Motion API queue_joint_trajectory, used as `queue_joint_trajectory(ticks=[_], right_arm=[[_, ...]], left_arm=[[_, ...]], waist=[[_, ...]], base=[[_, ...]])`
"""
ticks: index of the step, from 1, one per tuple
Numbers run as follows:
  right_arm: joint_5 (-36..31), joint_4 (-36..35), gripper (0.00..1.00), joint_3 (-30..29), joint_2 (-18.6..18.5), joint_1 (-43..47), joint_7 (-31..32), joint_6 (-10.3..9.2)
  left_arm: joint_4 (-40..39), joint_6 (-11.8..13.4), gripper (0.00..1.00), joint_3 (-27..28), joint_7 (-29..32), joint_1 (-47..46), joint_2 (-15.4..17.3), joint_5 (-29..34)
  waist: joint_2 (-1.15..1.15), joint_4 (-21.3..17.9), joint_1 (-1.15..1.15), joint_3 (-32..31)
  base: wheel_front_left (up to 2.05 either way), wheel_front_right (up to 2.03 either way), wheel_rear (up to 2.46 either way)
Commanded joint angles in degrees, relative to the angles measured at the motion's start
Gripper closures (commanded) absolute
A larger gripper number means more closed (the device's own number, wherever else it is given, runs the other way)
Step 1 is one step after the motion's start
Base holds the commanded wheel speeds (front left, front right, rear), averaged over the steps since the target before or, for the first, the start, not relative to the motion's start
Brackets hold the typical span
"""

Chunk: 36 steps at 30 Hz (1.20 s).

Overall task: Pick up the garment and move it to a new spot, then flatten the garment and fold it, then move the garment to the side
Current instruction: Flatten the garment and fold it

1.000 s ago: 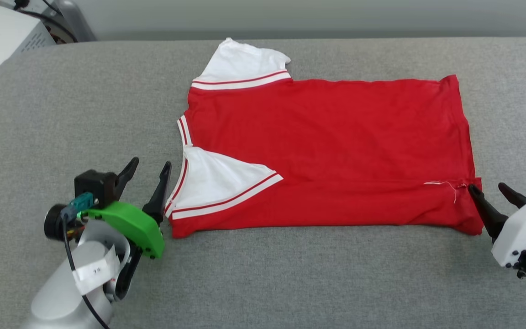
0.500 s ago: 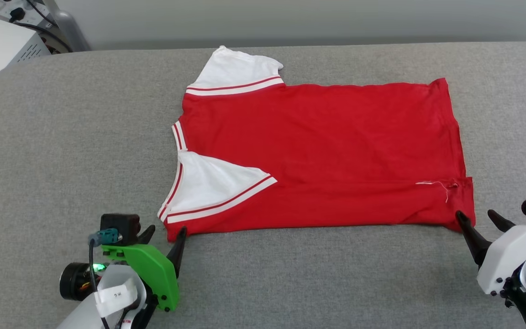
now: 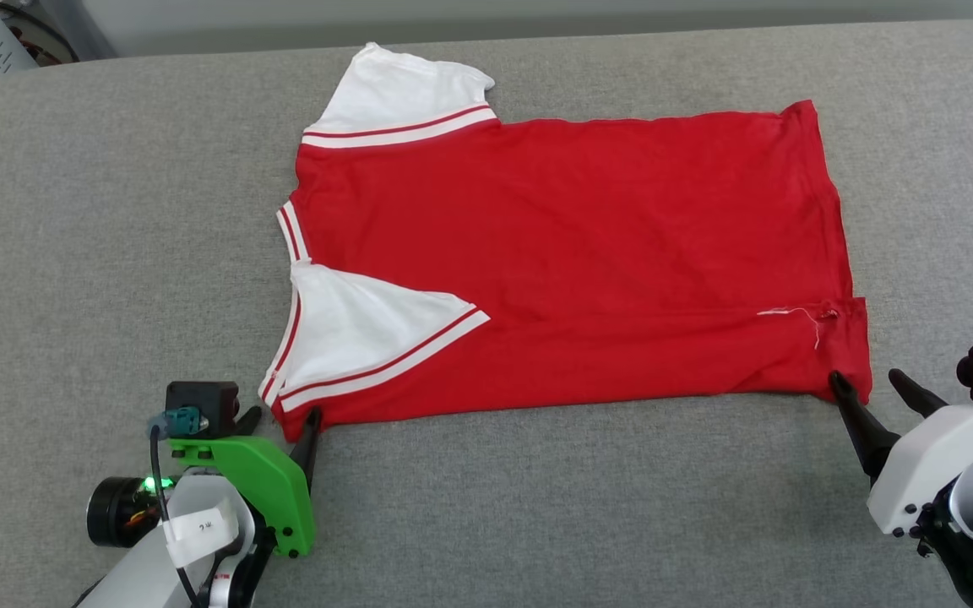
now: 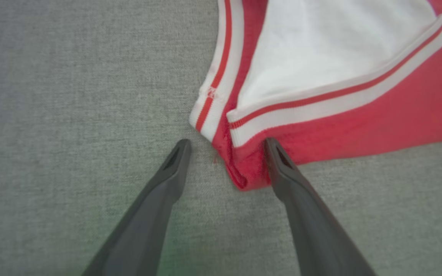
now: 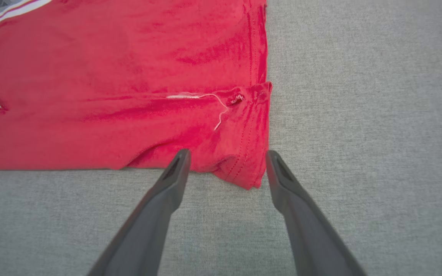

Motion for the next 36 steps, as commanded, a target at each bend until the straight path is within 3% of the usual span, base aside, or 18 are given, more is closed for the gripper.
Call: queue_joint_trajectory(ticks=[1,4,5,6,10,15,26,34,35,36], right_arm=[[-0.5,-0.3,0.00,0.1,0.2,-0.2,-0.3,-0.05],[-0.6,-0.2,0.00,0.3,0.0,-0.5,-0.4,-0.05],[-0.7,-0.2,0.00,0.3,-0.1,-0.5,-0.4,-0.05],[-0.7,-0.2,0.00,0.2,-0.3,-0.5,-0.5,-0.05],[-1.1,-0.1,0.00,-0.8,-1.3,-0.3,-0.2,-0.05],[-2.7,1.3,0.00,-2.3,-1.9,-0.7,0.7,-0.05],[-4.7,11.4,0.00,-3.7,-1.2,-4.9,3.7,-0.05],[-6.6,18.3,0.00,-4.8,-0.2,-6.5,7.4,-0.05],[-6.5,18.8,0.19,-4.8,-0.2,-6.5,8.0,-0.05],[-6.4,19.2,0.63,-4.6,-0.2,-6.4,8.8,-0.05]], left_arm=[[1.7,0.5,0.00,-0.4,0.5,-0.7,0.1,0.1],[4.2,-0.3,0.02,-1.6,2.0,-0.4,-0.2,-0.2],[4.9,-0.8,0.59,-1.9,2.4,-0.3,-0.3,-0.6],[5.5,-1.6,1.00,-2.2,2.6,-0.2,-0.5,-0.9],[6.6,-3.6,1.00,-2.3,0.3,-0.5,-1.4,-1.3],[3.5,-4.2,1.00,-2.4,-2.1,-0.6,-1.5,-0.5],[-8.3,-2.5,1.00,-2.8,-2.1,-0.1,-0.1,1.0],[-12.3,-1.4,1.00,-2.6,-1.3,-0.3,0.9,1.3],[-12.4,-1.4,1.00,-2.6,-1.3,-0.3,1.0,1.3],[-12.6,-1.4,1.00,-2.6,-1.2,-0.3,1.1,1.3]], waist=[[0.65,-0.5,0.00,0.8],[0.65,-0.7,0.00,0.9],[0.65,-0.7,0.00,0.8],[0.65,-0.6,0.00,0.5],[0.65,0.4,0.00,-0.9],[0.65,2.3,0.00,-2.6],[0.65,6.1,0.00,-1.9],[0.65,7.4,0.00,0.0],[0.65,7.4,0.00,0.1],[0.65,7.5,0.00,0.1]], base=[[0.00,0.00,0.00],[0.00,0.00,0.00],[0.00,0.00,0.00],[0.00,0.00,0.00],[0.00,0.00,0.00],[0.00,0.00,0.00],[0.00,0.00,0.00],[0.00,0.00,0.00],[0.00,0.00,0.00],[0.00,0.00,0.00]])
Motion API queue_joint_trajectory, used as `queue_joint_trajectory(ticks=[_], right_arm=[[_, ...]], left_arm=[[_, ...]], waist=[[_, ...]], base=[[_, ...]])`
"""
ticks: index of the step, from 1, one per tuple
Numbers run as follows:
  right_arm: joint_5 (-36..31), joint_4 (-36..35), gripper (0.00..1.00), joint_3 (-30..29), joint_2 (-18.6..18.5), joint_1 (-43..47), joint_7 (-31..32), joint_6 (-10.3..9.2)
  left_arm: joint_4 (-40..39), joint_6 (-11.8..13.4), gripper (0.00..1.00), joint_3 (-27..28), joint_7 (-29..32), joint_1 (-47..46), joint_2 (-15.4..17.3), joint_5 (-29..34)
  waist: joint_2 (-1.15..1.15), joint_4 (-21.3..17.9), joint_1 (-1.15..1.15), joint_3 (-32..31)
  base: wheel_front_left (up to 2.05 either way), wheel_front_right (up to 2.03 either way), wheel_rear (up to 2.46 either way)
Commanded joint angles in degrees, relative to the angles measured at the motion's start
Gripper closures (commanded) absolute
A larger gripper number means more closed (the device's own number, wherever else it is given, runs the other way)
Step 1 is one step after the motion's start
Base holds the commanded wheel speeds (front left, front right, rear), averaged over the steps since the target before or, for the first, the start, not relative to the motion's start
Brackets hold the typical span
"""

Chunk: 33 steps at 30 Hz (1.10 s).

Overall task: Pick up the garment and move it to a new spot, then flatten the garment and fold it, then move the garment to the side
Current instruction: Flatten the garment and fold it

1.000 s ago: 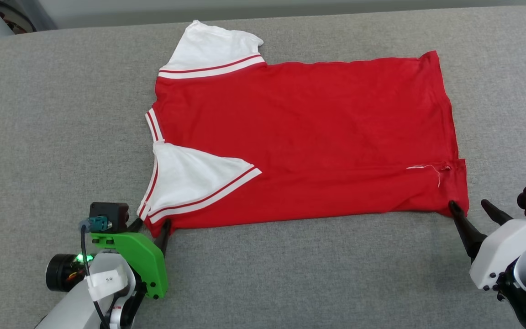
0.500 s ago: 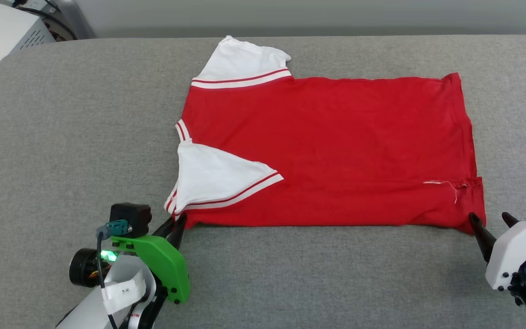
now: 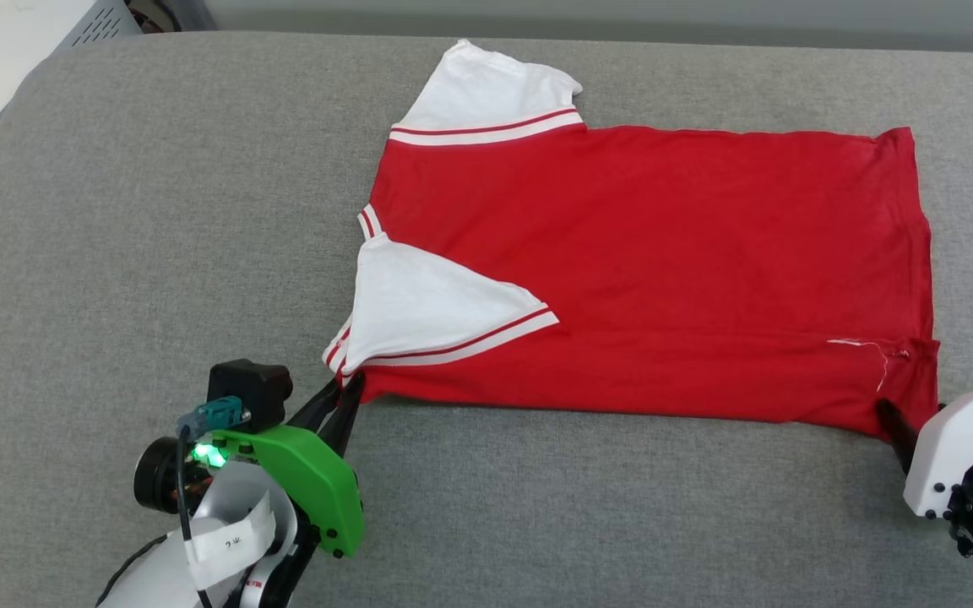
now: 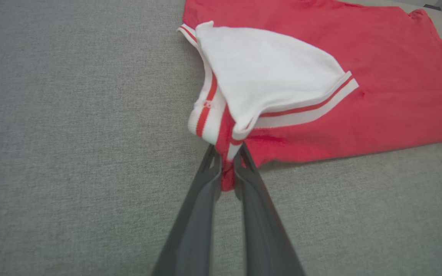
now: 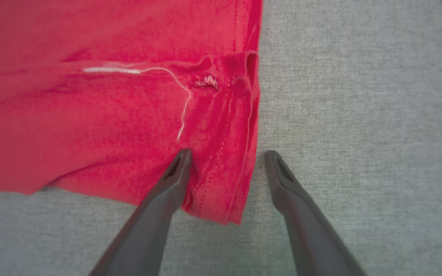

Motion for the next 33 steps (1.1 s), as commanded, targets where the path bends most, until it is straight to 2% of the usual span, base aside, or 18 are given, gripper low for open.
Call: queue_joint_trajectory(ticks=[1,2,8,12,15,21,27,33], right_arm=[[0.2,1.8,0.87,0.7,0.4,0.2,1.4,-0.05],[0.6,1.9,1.00,0.9,0.3,0.3,1.7,-0.05],[1.7,1.3,1.00,1.4,-1.0,-0.1,1.1,-0.05],[0.5,0.5,1.00,2.8,-3.7,0.1,-0.2,-0.05],[2.0,-1.0,1.00,4.5,-6.8,1.6,0.8,-0.05],[5.5,-5.4,1.00,5.5,-9.4,5.3,5.6,-0.05],[7.2,-9.7,1.00,4.0,-9.2,10.0,10.2,-0.05],[7.1,-12.5,1.00,2.7,-6.8,16.3,13.0,-0.05]], left_arm=[[-0.2,0.4,1.00,0.1,0.2,0.3,0.6,0.2],[-0.2,0.5,1.00,0.1,0.2,0.3,0.7,0.3],[1.1,0.6,1.00,-0.2,0.8,0.9,1.4,0.1],[2.6,0.4,1.00,-0.5,1.3,1.6,1.9,-0.2],[3.3,0.3,1.00,-1.2,2.3,3.9,2.7,-1.1],[3.1,0.2,1.00,-2.0,2.9,8.4,4.0,-2.5],[1.1,0.7,1.00,-3.1,4.4,12.7,5.2,-3.9],[0.7,0.2,1.00,-4.6,5.9,14.8,5.3,-4.9]], waist=[[0.65,0.1,0.00,0.2],[0.65,0.1,0.00,0.3],[0.65,-0.3,0.00,-0.7],[0.65,-0.6,0.00,-2.5],[0.65,-1.0,0.00,-5.5],[0.65,-1.8,0.00,-9.0],[0.65,-2.5,0.00,-10.9],[0.65,-2.6,0.00,-12.0]], base=[[0.00,0.00,0.00],[0.00,0.00,0.00],[0.00,0.00,0.00],[0.00,0.00,0.00],[0.00,0.00,0.00],[0.00,0.00,0.00],[0.00,0.00,0.00],[0.00,0.00,0.00]])
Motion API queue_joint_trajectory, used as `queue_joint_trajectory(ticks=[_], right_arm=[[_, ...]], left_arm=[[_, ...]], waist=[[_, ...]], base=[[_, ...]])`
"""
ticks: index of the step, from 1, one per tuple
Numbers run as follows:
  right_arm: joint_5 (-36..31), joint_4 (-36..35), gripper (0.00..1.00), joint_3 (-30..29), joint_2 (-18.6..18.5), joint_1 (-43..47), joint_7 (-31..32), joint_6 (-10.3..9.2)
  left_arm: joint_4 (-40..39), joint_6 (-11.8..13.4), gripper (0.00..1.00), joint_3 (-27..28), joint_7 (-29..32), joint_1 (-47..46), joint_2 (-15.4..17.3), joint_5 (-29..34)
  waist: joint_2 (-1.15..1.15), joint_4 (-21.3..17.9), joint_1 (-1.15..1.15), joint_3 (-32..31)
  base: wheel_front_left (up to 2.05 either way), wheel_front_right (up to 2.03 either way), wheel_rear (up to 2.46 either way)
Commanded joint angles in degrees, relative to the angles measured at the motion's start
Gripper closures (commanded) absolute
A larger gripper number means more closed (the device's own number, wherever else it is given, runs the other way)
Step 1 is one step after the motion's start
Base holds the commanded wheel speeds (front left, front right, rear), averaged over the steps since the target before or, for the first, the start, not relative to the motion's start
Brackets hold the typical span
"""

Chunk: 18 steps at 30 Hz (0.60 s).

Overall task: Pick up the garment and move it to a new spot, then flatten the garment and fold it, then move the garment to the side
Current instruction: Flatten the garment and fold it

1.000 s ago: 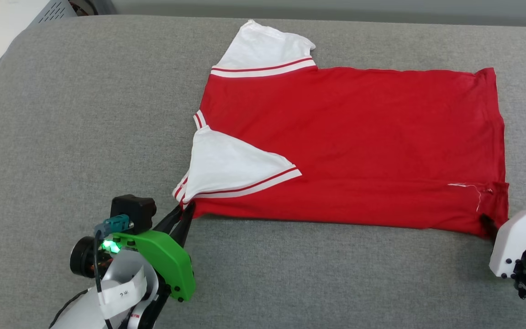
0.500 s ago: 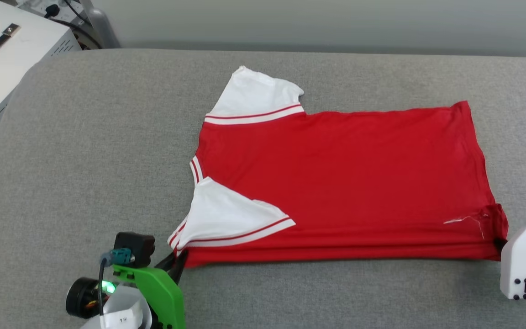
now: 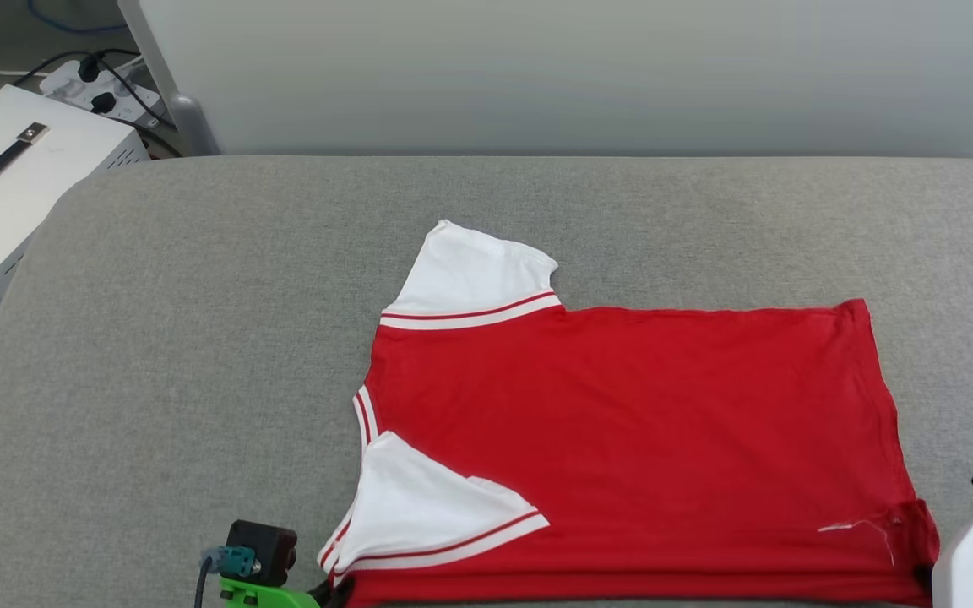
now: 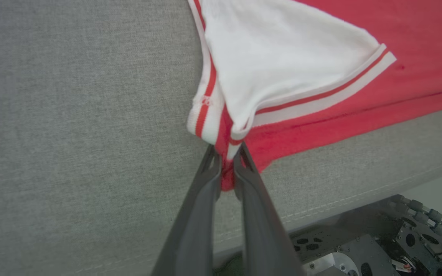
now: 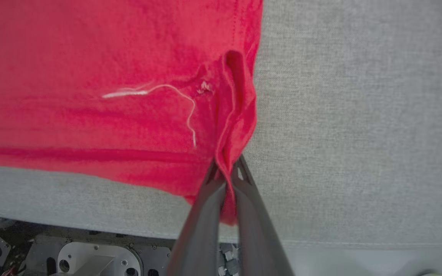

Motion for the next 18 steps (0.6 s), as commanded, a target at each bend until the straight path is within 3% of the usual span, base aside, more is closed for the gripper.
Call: queue_joint_trajectory(ticks=[1,7,8,9,18], right_arm=[[-0.2,-0.4,1.00,-0.5,0.2,1.3,0.1,-0.11],[-0.2,0.3,1.00,-0.4,1.5,2.7,-1.0,-0.11],[-0.3,0.6,0.77,-0.6,1.7,2.6,-1.4,-0.11],[-0.5,0.7,0.00,-0.8,1.9,2.4,-1.9,-0.11],[-0.7,-1.6,0.00,-1.8,2.7,-0.9,-9.8,-0.11]], left_arm=[[0.2,0.1,1.00,0.0,0.1,1.0,0.0,-0.6],[2.3,-0.3,1.00,-0.7,-0.6,1.2,-1.2,-0.7],[2.6,-0.4,0.60,-0.8,-0.8,1.2,-1.4,-0.8],[2.8,-0.4,0.00,-0.7,-1.0,1.0,-1.5,-0.6],[3.2,0.8,0.00,2.5,-8.3,-1.8,-2.9,1.3]], waist=[[0.65,-0.1,0.00,-0.2],[0.65,-0.6,0.00,-0.2],[0.65,-0.6,0.00,-0.2],[0.65,-0.7,0.00,-0.1],[0.65,-0.7,0.00,-1.0]], base=[[0.00,0.00,0.00],[0.00,0.00,0.00],[0.00,0.00,0.00],[0.00,0.00,0.00],[0.00,0.00,0.00]])
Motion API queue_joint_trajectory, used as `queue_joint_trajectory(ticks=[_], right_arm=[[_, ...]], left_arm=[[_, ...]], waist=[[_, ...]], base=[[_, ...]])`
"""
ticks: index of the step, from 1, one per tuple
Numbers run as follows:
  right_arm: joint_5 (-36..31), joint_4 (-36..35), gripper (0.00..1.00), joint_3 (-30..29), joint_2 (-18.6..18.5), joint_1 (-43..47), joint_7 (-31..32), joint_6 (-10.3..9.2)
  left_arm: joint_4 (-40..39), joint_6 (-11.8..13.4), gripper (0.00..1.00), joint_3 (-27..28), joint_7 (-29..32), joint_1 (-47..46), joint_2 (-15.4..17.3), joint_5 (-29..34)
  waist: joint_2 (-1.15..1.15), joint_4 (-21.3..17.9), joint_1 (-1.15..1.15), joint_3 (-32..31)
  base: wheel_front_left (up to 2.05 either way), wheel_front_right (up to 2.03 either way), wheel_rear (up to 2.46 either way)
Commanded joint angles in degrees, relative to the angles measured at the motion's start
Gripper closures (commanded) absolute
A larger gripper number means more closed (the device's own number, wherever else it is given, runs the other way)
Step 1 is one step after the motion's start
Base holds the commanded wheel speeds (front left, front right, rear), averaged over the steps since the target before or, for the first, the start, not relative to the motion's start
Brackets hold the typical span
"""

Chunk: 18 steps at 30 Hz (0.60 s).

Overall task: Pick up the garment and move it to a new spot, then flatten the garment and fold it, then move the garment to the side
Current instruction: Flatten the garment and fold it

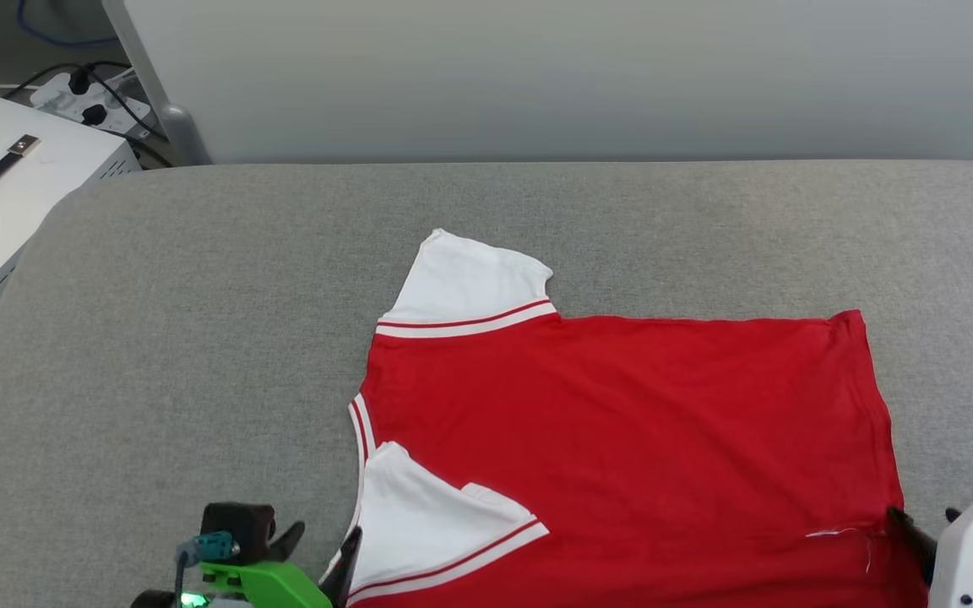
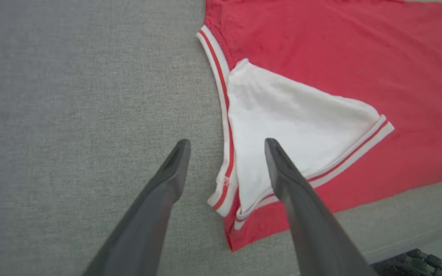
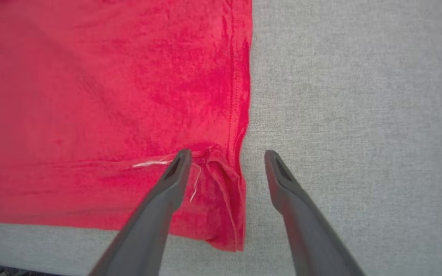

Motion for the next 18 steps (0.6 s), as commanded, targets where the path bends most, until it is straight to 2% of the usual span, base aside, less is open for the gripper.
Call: queue_joint_trajectory(ticks=[1,7,11,14,18], right_arm=[[-0.3,-0.7,0.00,-0.6,0.1,-1.3,-2.1,-0.05],[-0.8,-4.7,0.00,-0.9,1.2,-3.5,-13.7,-0.05],[-2.2,-6.4,0.00,0.0,1.7,-3.9,-21.4,-0.05],[-3.7,-6.9,0.00,0.5,2.7,-4.1,-26.5,-0.05],[-5.4,-7.2,0.00,2.2,4.1,-3.6,-32.0,-0.05]], left_arm=[[-0.1,0.8,0.00,1.1,-1.6,-1.3,-0.8,0.1],[-1.1,1.8,0.00,4.4,-11.6,-2.5,-2.8,2.4],[-1.2,1.0,0.00,6.8,-17.9,-3.3,-4.6,3.9],[-0.9,0.6,0.00,8.4,-19.3,-3.6,-5.7,7.3],[-3.6,-0.7,0.00,13.6,-19.5,-2.6,-9.7,13.0]], waist=[[0.65,0.2,0.00,-0.5],[0.65,0.3,0.00,-1.5],[0.65,0.5,0.00,-1.9],[0.65,0.4,0.00,-2.1],[0.65,0.5,0.00,-1.9]], base=[[0.00,0.00,0.00],[0.00,0.00,0.00],[0.00,0.00,0.00],[0.00,0.00,0.00],[0.00,0.00,0.00]])
